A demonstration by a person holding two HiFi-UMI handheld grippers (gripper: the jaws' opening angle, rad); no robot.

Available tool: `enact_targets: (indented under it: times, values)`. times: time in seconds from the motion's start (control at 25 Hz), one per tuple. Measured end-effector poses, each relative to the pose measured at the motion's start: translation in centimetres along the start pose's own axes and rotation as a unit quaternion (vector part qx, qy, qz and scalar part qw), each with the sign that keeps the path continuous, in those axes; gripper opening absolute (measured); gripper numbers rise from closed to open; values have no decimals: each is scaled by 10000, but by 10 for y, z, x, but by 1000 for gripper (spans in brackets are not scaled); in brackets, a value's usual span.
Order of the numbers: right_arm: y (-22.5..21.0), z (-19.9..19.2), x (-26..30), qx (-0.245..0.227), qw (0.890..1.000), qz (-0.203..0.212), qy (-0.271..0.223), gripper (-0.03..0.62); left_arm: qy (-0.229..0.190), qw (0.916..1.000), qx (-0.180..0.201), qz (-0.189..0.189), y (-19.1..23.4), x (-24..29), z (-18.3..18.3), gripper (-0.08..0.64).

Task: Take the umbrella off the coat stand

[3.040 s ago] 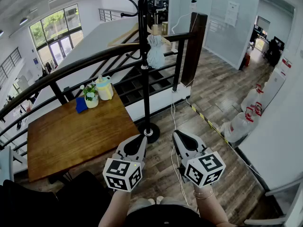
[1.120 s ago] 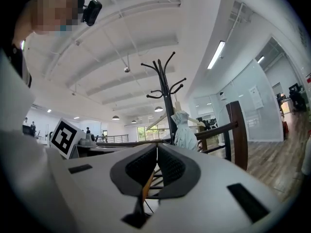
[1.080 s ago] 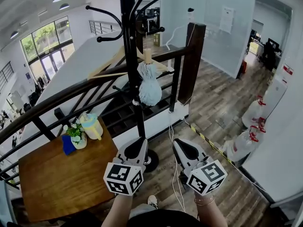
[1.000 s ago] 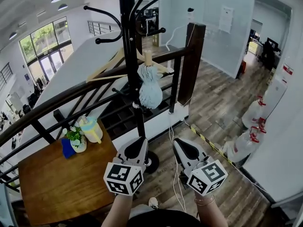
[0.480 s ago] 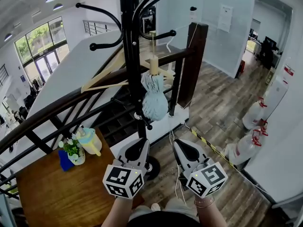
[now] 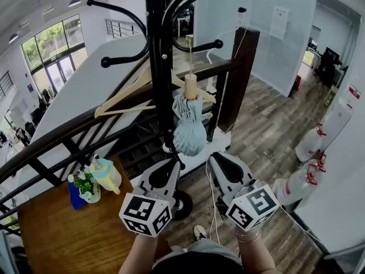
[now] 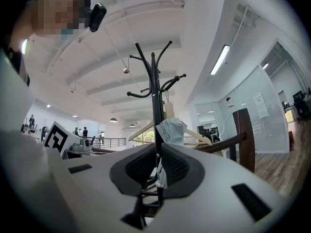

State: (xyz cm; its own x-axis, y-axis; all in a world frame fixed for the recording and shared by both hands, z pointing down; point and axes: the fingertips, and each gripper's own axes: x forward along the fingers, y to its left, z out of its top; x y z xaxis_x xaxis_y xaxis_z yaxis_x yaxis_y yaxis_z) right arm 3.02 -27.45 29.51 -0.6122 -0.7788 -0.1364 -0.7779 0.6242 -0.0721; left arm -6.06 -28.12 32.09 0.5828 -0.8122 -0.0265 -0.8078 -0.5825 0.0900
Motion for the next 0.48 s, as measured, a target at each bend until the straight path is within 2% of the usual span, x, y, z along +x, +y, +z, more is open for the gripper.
enact_targets:
  times: [0.2,0.28,0.48]
  values:
    - [-19,23,33,120,9995,134,-245,66,-251,9996,20,136,14,21,20,26]
    - [-24,32,47,63,9992,269,-291,102,-350,9991,61,225,21,29,28,26]
    - [-34,54,79,-41,9970,641,-443,125,-487,9975,186,467,40,45,45,26]
